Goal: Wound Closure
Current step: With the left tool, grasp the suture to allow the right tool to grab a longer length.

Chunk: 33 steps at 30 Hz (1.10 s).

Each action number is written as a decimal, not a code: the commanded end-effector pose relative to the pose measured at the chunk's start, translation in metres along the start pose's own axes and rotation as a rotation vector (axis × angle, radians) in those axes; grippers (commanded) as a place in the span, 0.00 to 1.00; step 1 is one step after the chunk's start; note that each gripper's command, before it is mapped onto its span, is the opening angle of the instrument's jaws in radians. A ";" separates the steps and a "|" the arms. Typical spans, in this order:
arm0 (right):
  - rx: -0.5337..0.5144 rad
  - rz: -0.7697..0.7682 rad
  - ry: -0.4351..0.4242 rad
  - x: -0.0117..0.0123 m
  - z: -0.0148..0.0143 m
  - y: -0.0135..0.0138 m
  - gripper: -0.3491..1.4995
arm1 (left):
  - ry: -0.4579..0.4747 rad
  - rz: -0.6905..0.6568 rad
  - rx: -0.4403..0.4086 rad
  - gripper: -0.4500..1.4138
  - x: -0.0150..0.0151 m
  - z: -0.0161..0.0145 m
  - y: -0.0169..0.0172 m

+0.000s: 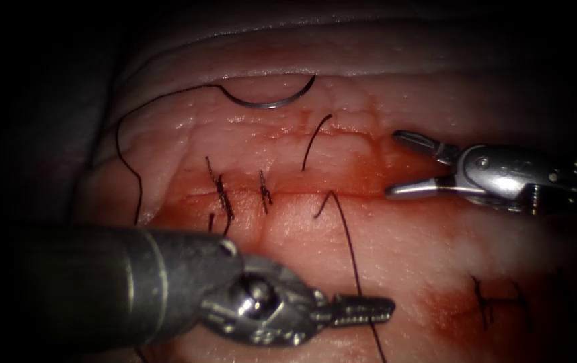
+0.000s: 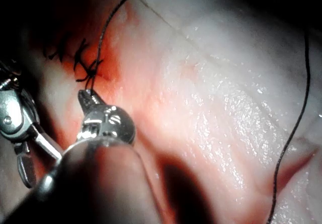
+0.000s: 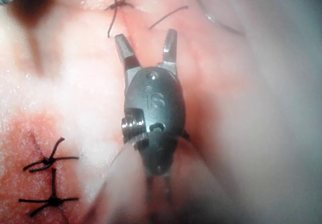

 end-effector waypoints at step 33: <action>-0.083 -0.440 0.190 0.0041 0.0061 -0.0058 0.83 | 0.060 -0.084 -0.045 0.00 -0.0048 -0.0004 -0.0025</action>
